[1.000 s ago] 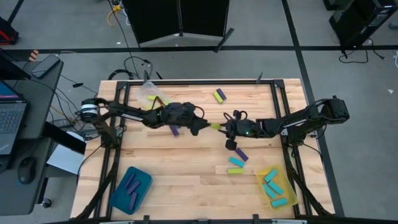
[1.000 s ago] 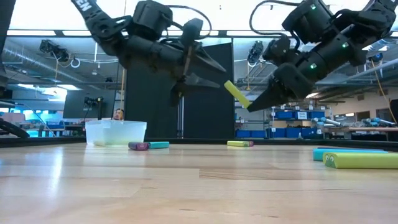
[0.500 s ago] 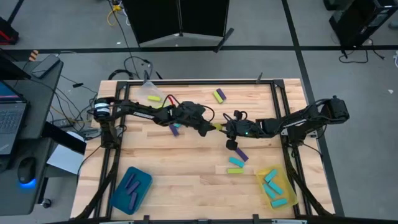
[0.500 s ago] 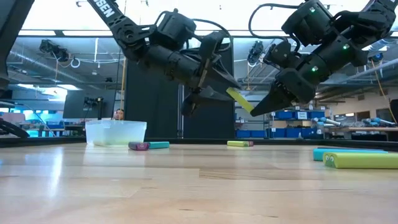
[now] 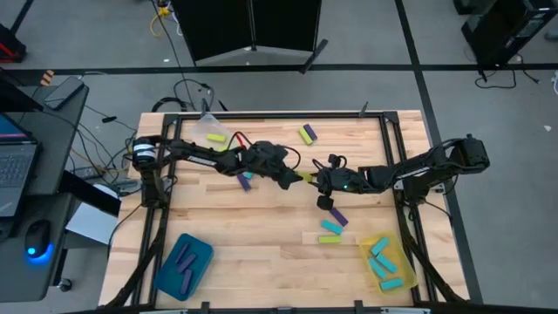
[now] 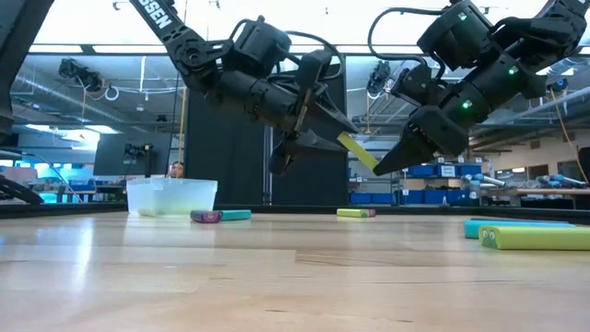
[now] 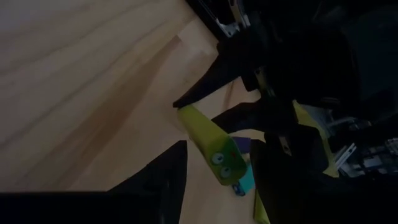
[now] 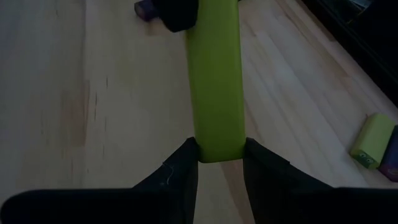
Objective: Sort blocks
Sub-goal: Put the green block into the transparent bin
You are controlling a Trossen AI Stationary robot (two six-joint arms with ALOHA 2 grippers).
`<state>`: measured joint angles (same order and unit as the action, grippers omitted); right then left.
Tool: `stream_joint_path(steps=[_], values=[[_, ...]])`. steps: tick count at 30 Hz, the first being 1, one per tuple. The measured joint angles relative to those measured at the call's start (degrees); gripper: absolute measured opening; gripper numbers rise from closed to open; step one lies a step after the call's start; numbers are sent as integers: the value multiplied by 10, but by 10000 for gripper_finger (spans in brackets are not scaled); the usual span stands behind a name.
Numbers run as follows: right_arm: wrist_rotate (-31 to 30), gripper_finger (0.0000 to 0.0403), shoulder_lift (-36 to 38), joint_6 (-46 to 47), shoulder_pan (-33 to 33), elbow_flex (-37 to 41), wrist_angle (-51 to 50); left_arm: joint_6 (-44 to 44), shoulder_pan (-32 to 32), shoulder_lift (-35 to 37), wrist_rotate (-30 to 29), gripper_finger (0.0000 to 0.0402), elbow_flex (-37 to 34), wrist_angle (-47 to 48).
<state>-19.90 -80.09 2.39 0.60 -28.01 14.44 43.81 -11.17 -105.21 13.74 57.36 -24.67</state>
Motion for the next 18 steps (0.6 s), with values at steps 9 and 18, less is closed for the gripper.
stream_joint_path(steps=[9,18], values=[[0,113,0,-9,0,0,0,4,-2,0,16,181,0,2],[0,113,0,-11,0,0,0,1,-3,0,16,133,0,6]])
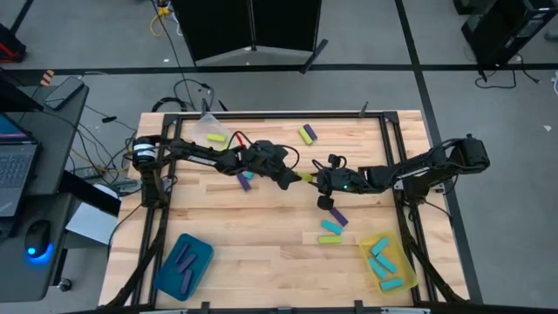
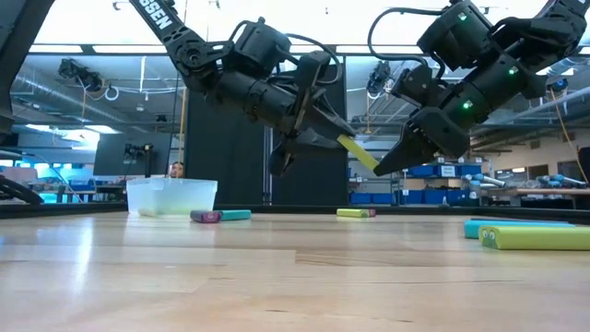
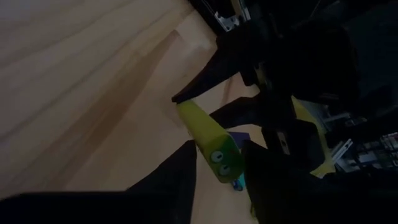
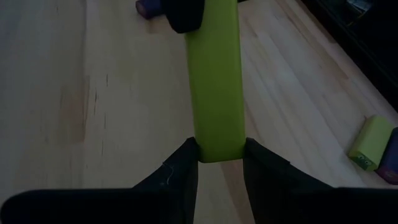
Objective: Sort blocks
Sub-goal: Put the green block into the transparent bin
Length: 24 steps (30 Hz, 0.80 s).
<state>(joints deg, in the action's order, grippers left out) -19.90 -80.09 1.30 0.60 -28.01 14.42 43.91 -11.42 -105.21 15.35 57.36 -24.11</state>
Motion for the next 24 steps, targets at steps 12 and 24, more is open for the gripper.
stream_joint_path(steps=[12,24], values=[[-4,134,0,-16,0,0,-2,-37,-2,0,-4,82,-1,20],[-57,205,26,-40,16,0,4,-122,-3,3,-6,76,-1,19]])
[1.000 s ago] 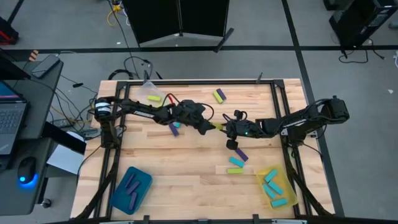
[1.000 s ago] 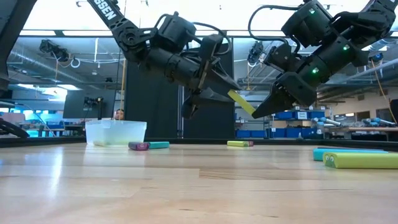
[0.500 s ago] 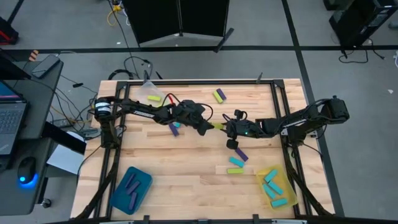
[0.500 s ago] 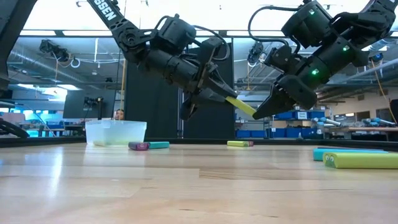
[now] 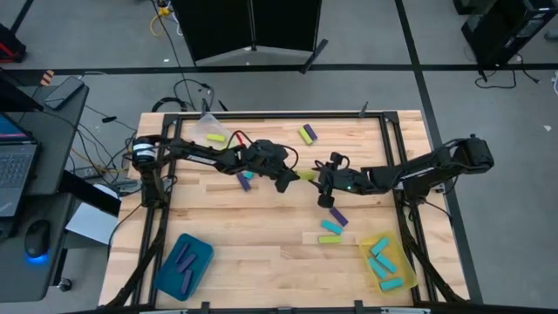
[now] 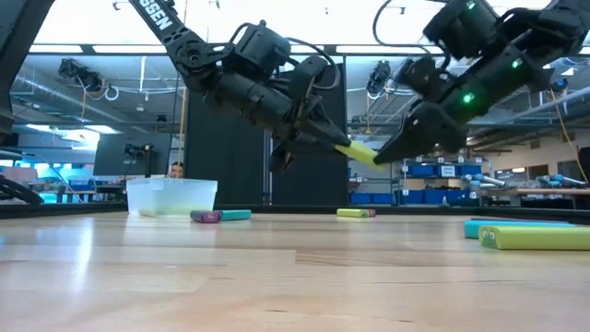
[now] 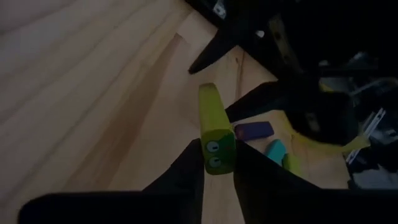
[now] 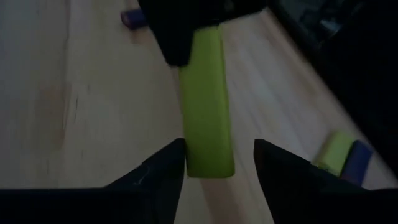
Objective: Sort blocks
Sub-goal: Put the green block into the transparent bin
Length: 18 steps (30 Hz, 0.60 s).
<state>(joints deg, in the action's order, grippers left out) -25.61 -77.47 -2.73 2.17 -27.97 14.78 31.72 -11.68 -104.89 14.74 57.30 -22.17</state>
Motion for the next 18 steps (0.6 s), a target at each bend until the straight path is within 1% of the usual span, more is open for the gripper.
stream_joint_path(steps=[4,8,12,18], values=[[-3,213,38,-5,11,0,-4,-55,-3,23,0,66,0,14],[-3,212,74,-5,16,0,-16,-93,-11,61,-20,64,0,66],[-3,209,96,-5,16,0,-27,-143,-15,112,-69,63,0,134],[-4,208,93,0,16,-1,-30,-182,-17,195,-142,62,1,253]])
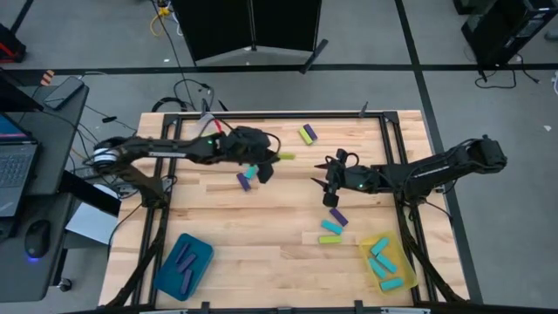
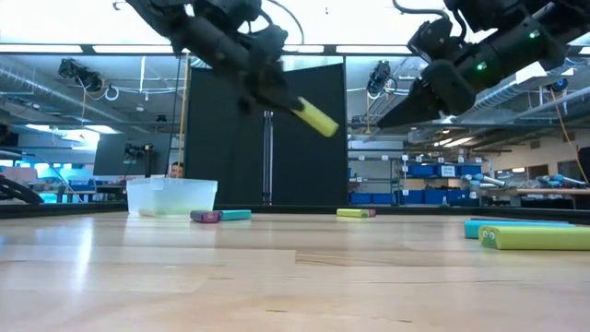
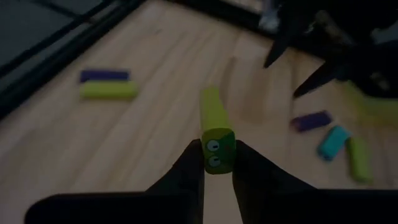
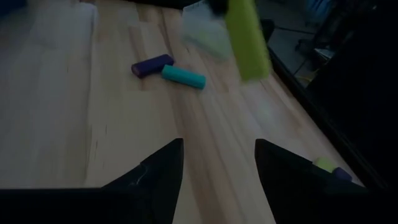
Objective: Sort blocks
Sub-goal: Put the green block into the transparent bin
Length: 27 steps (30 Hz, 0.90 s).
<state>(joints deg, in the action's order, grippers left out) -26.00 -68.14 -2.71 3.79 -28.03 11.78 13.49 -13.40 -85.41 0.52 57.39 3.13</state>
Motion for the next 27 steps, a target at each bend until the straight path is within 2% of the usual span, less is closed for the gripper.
stream_joint_path(steps=[9,14,27], values=[[0,207,-9,2,0,0,-3,17,-36,119,-78,62,0,274],[0,202,-13,10,-2,0,-5,39,-78,145,-121,62,-1,409],[0,201,-13,12,-5,0,-3,-13,-204,138,-142,61,-3,487]])
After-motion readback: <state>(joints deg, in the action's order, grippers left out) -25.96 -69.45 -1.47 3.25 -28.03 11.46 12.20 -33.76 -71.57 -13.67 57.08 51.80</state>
